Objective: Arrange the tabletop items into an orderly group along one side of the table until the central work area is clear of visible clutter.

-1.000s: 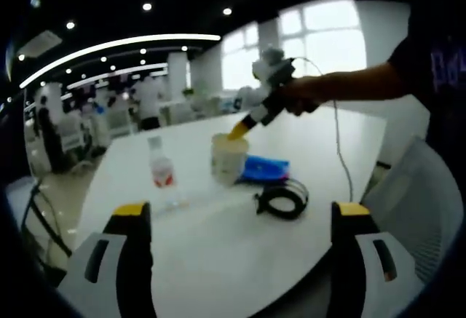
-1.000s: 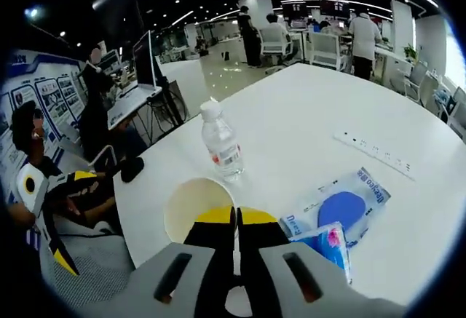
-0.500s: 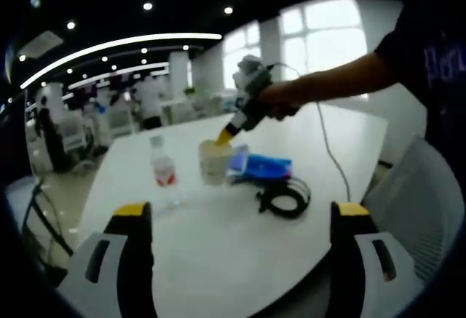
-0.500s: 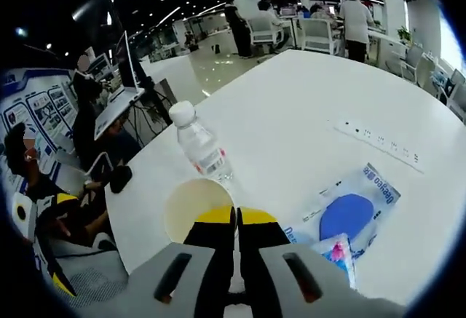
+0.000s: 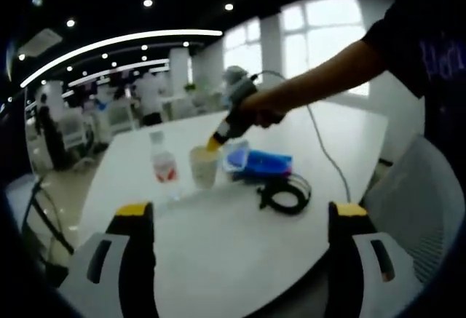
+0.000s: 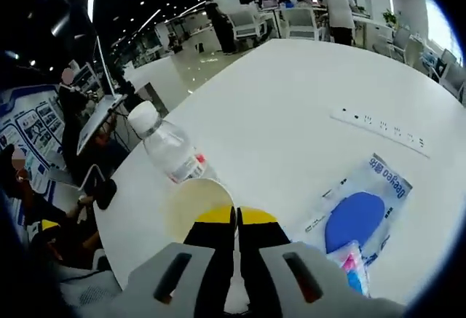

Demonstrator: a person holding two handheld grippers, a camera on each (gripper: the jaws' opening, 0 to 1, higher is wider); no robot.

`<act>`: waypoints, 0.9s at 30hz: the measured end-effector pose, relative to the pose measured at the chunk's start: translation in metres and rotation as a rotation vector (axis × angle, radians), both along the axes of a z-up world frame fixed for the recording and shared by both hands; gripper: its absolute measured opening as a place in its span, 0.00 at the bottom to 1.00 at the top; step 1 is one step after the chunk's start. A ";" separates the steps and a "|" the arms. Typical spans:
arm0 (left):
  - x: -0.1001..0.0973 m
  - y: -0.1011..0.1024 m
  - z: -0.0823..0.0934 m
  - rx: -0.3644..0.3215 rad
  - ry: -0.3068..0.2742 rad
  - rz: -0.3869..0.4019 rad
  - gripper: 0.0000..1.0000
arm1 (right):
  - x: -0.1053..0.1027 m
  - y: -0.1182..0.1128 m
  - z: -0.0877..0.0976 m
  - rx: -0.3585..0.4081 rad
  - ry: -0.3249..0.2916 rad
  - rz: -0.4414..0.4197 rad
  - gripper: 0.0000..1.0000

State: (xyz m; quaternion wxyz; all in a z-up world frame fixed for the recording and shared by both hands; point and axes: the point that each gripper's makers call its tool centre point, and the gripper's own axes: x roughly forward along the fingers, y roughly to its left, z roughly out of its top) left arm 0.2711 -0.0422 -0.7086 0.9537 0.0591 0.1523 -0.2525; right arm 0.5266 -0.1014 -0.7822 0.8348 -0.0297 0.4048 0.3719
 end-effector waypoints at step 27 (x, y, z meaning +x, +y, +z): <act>0.001 0.000 -0.007 0.014 0.025 -0.002 0.90 | 0.031 0.009 -0.025 -0.032 0.054 -0.080 0.00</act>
